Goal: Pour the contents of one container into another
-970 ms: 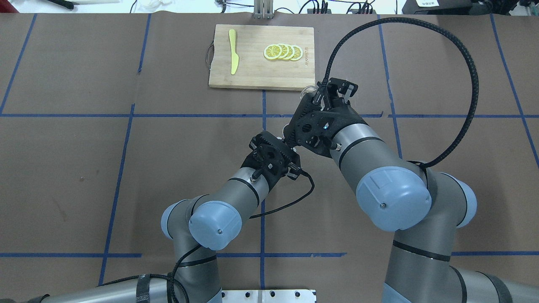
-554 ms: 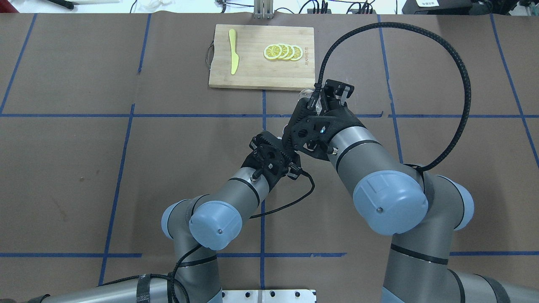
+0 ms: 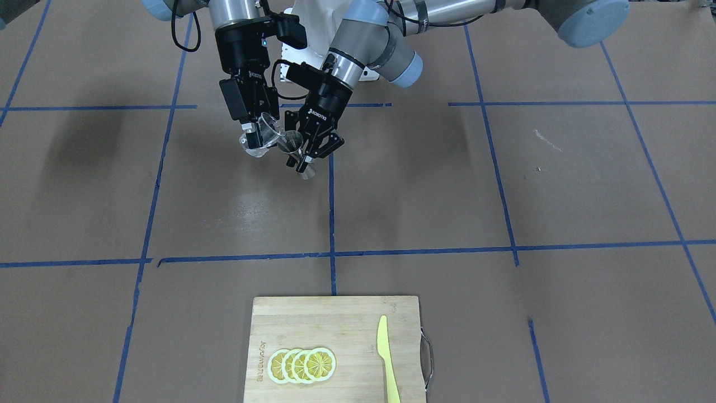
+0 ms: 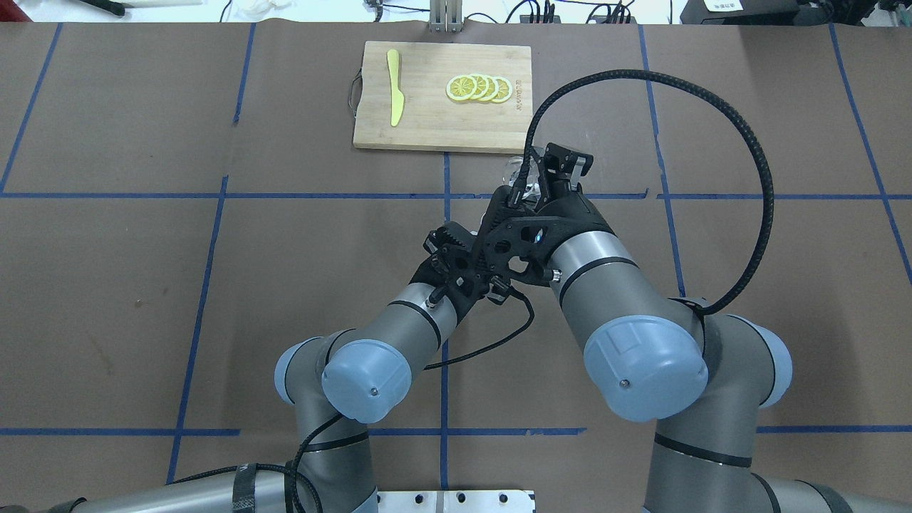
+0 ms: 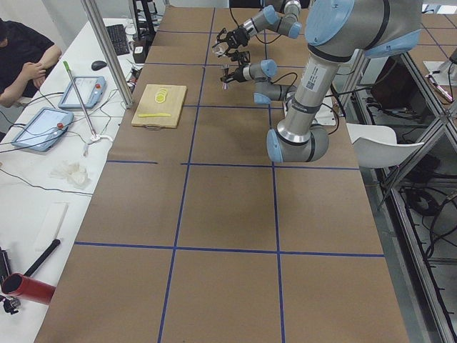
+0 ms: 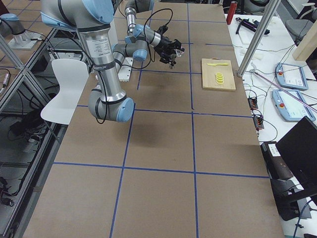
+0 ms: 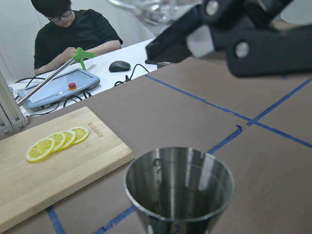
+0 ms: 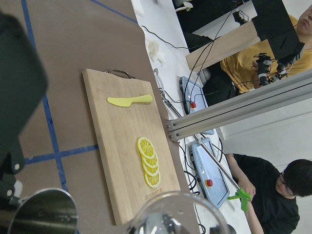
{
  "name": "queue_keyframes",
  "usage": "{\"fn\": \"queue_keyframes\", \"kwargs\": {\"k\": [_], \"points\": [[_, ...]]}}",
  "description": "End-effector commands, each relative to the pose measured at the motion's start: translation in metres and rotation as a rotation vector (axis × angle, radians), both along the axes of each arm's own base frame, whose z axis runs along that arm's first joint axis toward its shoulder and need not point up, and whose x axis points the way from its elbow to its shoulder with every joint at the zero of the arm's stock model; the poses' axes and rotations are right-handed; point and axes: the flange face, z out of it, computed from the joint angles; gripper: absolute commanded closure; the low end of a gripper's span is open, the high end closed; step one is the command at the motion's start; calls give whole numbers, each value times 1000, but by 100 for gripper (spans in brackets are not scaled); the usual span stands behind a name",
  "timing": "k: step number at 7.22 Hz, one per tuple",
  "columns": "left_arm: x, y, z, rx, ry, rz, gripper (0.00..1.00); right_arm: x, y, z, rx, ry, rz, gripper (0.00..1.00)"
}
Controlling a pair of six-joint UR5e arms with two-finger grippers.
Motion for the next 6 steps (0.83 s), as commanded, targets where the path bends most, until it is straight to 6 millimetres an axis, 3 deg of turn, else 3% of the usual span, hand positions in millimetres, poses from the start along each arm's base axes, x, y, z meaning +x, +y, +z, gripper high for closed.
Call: {"fn": "queue_keyframes", "kwargs": {"k": [1,6], "points": [[0,0,0,0,-1,0,100,-8,10,-7,29,59,25,100],[0,0,-1,1,0,0,100,-12,14,-6,66,134,38,100]]}}
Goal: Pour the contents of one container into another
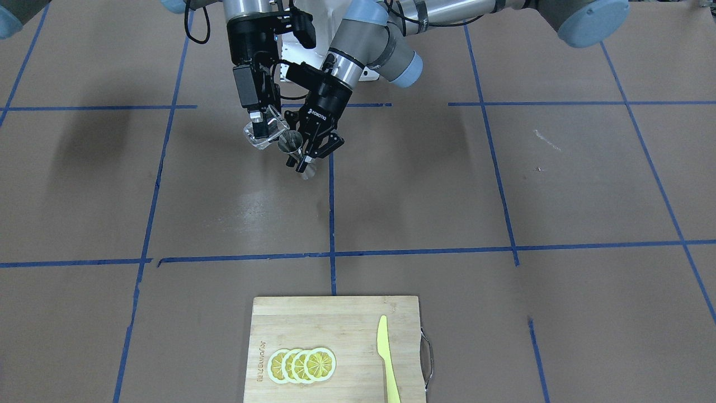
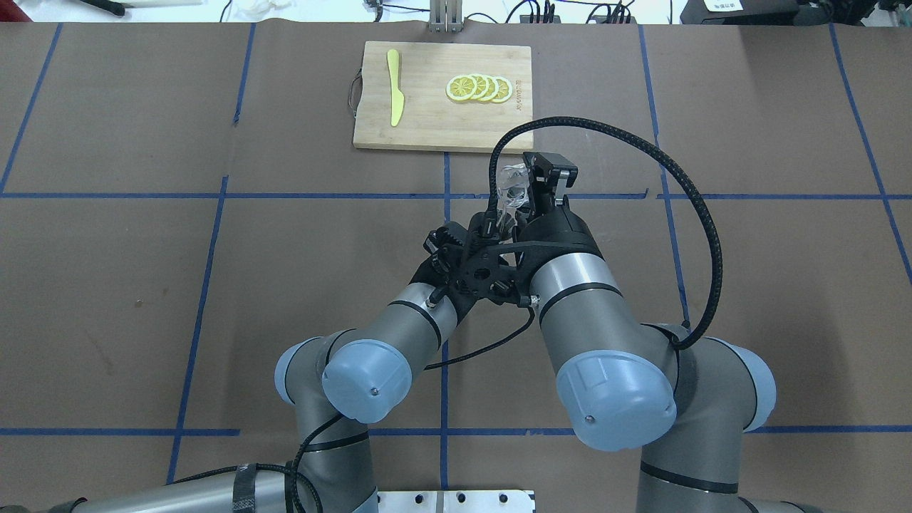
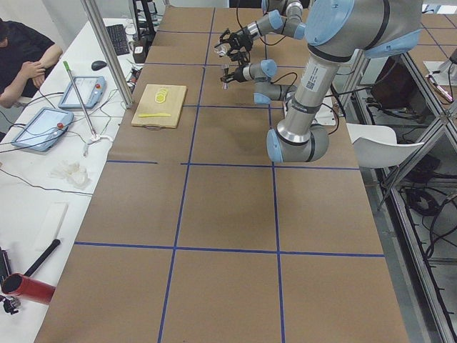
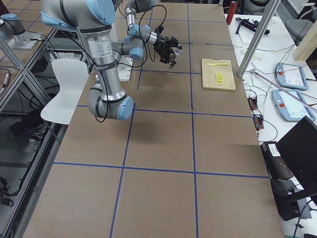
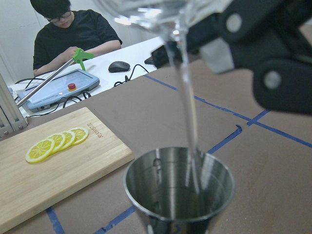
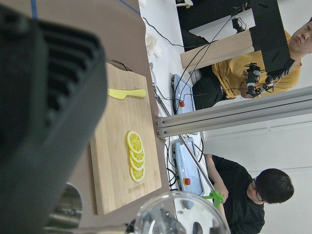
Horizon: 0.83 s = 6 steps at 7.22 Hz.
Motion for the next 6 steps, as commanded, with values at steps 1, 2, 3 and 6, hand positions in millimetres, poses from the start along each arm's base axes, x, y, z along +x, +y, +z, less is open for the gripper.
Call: {"fn": "queue_keyframes", "kwargs": {"k": [1,2,3,6], "points": [[0,0,0,0,-1,0,100,-1,0,-1,7,13,14,100],[0,0,0,0,1,0,100,0,-1,-2,22,33,27,100],[1,1,0,1,0,9,100,0,-2,-2,31,48,38,100],[1,1,0,1,-2,11,100,-10,-7,-1,48,78,84,100]]}}
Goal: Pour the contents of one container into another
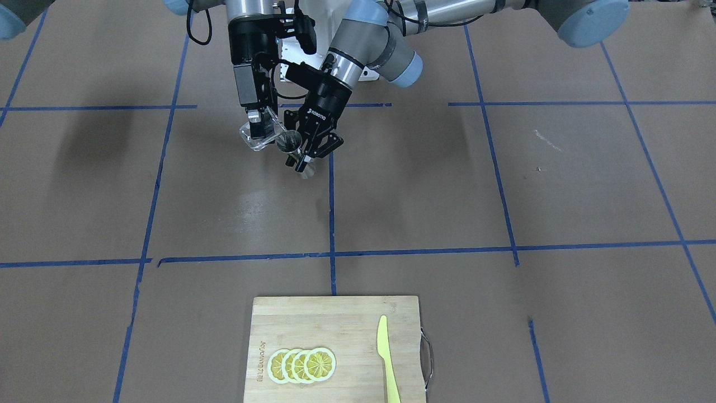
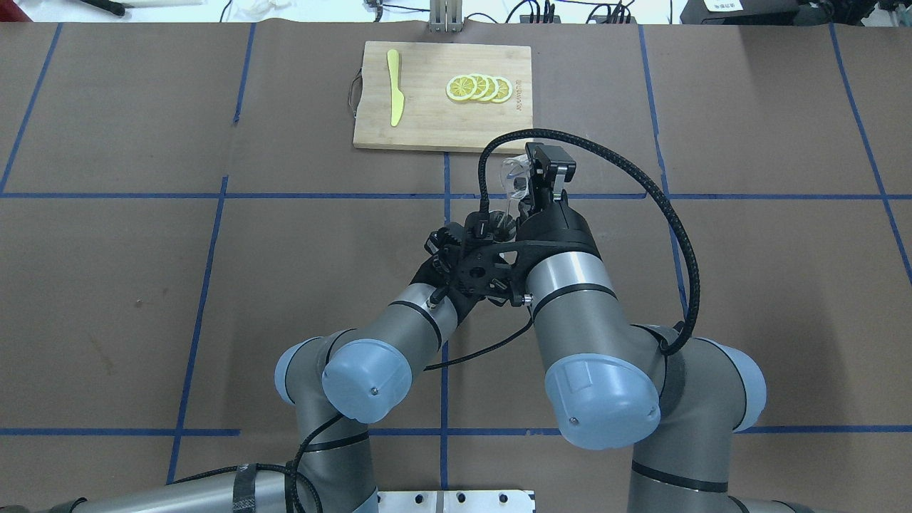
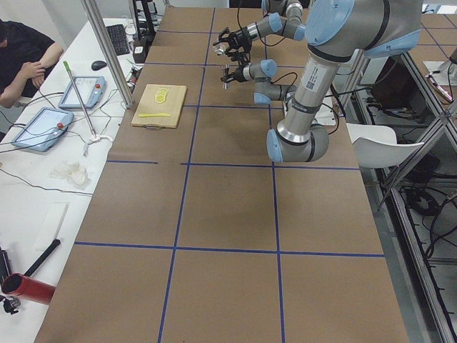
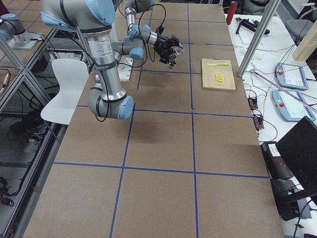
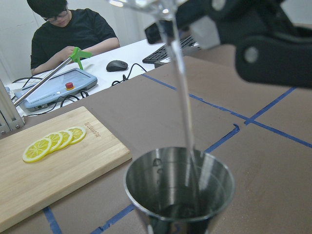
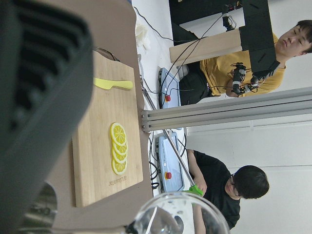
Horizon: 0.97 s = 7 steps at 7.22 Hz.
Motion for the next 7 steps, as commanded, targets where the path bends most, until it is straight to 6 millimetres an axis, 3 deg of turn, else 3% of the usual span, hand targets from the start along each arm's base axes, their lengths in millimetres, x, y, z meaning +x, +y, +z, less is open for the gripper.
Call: {"fn": "queue_keyframes", "kwargs": {"k": [1,7], "points": [[1,0,1,0,-2,1,100,-7,-3,1,10,21,25,100],[2,0,3,-2,-6,2,100,-2,-3,-6,26,30,29,100]]}}
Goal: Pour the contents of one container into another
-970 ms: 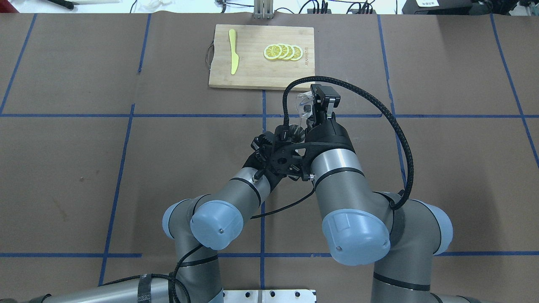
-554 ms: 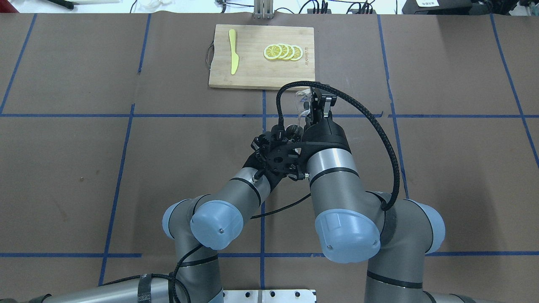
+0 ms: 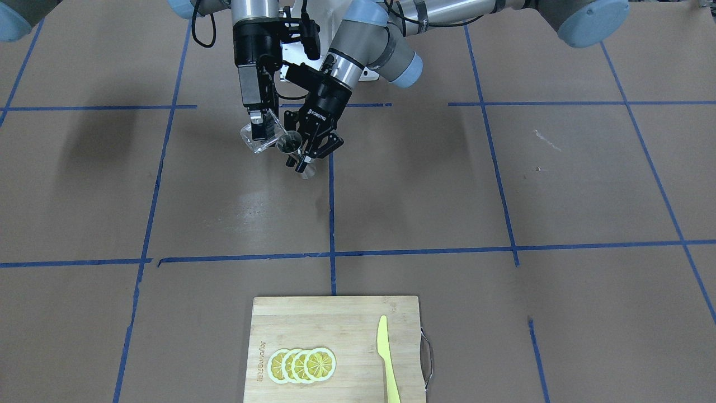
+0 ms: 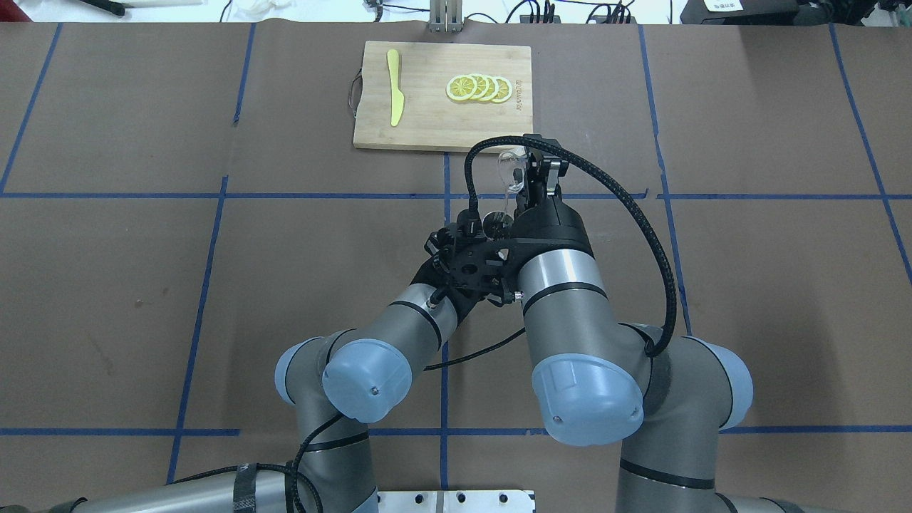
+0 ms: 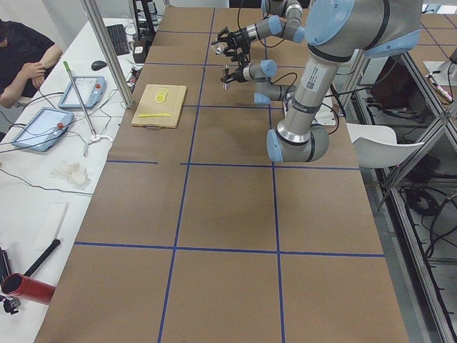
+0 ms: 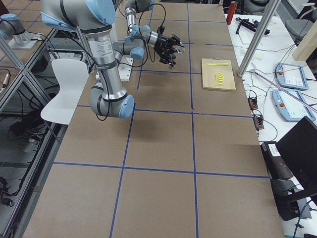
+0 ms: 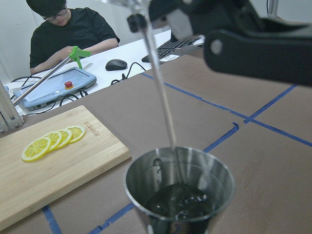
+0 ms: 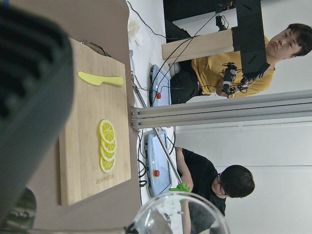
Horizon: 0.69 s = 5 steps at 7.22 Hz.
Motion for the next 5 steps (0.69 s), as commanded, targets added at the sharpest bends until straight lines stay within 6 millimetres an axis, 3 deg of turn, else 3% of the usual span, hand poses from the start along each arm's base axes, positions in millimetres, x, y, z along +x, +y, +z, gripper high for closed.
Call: {"fn": "queue_keyframes", "kwargs": {"k": [1,4,5], "points": [[1,0,1,-1,-3,0,100,1,0,-2,2,-5,1,100],[1,0,1,-1,-2,0,100,1,0,-4,4,-14,1,100],[1,0,-3,1,4,-1,100,2,1,-16,7,-58,2,100]]}}
